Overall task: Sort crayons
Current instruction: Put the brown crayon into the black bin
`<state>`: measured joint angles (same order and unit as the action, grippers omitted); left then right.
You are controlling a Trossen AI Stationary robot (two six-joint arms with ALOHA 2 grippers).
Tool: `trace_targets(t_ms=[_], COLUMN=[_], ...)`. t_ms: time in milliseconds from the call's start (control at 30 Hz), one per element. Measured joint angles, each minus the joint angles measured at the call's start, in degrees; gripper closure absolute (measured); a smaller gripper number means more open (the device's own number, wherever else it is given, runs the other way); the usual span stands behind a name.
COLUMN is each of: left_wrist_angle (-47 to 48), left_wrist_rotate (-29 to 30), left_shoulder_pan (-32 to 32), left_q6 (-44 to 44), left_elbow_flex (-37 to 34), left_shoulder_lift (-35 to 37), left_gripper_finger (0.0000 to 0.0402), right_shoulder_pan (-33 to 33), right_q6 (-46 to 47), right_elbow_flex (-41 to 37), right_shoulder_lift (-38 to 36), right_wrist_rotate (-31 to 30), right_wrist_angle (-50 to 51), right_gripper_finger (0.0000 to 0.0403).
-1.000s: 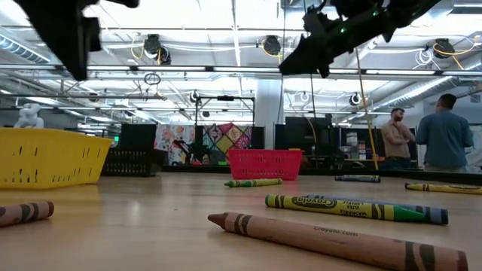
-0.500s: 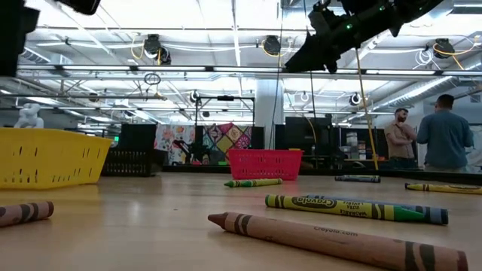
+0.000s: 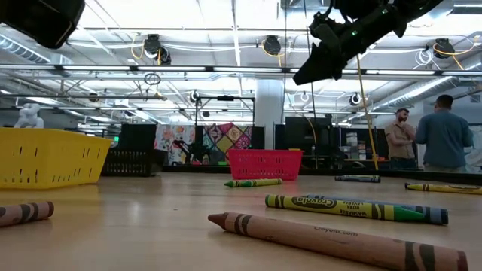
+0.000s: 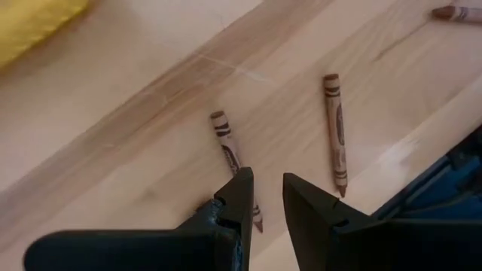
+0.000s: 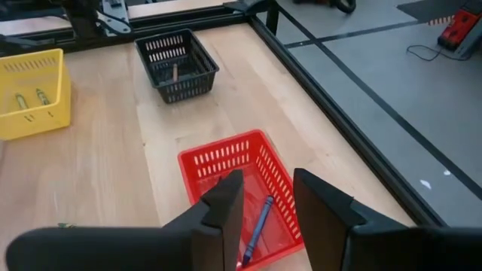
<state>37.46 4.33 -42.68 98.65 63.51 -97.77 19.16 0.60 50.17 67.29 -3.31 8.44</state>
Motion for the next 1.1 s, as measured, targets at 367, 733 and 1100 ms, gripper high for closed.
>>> trace_targets(t_ms=[367, 733, 1100], left_wrist_angle=[-1.6, -2.5, -4.3], left_wrist_rotate=[-1.3, -2.8, -3.4], left_shoulder_pan=[0.0, 0.3, 2.0], left_q6=[0.1, 0.1, -2.7], left_elbow_flex=[0.0, 0.2, 1.5], left_shoulder_lift=[-5.6, -10.2, -10.1], left_gripper_finger=[0.0325, 0.0326, 0.0391], right_shoulder_pan=[0.0, 0.0, 0.0], right_q6=[0.0, 0.1, -1.8], right_elbow_flex=[0.0, 0.0, 0.0], right_shoulder_lift=[0.0, 0.0, 0.0], right_wrist_rotate=[0.1, 0.1, 0.1], right_wrist_angle=[-0.2, -0.9, -0.9], right_gripper_finger=[0.0298, 0.0298, 0.0298])
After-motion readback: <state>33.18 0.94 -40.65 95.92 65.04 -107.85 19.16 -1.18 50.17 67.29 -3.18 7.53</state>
